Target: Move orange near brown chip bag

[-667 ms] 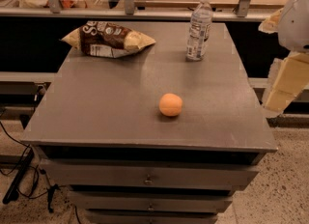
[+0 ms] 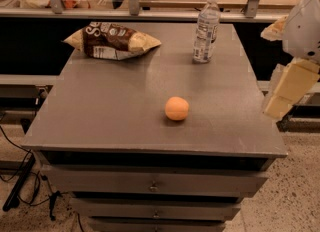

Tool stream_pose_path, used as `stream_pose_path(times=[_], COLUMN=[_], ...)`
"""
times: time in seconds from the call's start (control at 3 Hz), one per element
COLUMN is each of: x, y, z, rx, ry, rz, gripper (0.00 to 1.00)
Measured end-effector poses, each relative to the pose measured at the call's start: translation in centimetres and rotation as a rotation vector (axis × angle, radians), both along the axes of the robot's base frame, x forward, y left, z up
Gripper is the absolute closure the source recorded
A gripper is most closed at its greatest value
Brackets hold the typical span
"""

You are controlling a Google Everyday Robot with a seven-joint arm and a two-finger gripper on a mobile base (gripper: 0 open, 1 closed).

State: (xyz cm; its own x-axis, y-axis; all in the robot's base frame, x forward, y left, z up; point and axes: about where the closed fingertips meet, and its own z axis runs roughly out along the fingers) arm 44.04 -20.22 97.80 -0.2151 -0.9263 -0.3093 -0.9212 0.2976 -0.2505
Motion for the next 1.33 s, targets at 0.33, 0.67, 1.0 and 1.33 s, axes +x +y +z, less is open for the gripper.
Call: stream_pose_path(times=[0.33, 0.67, 1.0, 1.33], x=[0.4, 0.6, 1.3, 1.9], y=[2.7, 5.7, 8.6, 9.4], z=[-3.1, -5.6, -7.4, -6.6], rx=[0.189, 0.380, 0.563, 0.607], ry=[0.018, 0.019, -0.005, -0.031], rz=[0.023, 0.034, -0.003, -0.021], gripper=[0.00, 0.00, 0.00, 0.00])
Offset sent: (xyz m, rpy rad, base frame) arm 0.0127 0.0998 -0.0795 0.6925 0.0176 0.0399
